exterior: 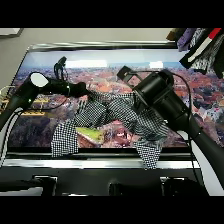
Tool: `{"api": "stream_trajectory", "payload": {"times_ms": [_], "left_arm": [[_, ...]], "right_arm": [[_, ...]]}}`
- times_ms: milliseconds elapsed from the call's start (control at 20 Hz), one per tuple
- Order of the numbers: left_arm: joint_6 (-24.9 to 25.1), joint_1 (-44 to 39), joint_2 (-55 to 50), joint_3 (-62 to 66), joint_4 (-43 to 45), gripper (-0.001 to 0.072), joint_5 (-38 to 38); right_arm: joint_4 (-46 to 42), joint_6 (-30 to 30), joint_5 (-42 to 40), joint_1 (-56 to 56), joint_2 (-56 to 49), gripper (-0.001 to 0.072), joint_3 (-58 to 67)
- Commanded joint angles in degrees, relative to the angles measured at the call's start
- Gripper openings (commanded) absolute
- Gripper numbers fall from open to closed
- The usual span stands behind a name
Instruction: Fold the clothes and pants, and hang the long-sleeved shirts on hangers.
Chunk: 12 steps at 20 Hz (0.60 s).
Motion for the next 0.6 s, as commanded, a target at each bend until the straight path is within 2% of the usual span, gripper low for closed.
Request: {"api": "stream_trajectory", "payload": {"times_ms": [0,550], "left_arm": [[0.07,0.15,-0.02,0.04,0.5,0.0034,0.94],[0.02,0.15,-1.64,0.04,0.44,0.0032,4.5]], "right_arm": [[-1.99,-0.5,1.92,0.0,0.07,0.004,0.02],[4.48,-0.44,5.25,0.02,1.07,0.004,0.02]]}}
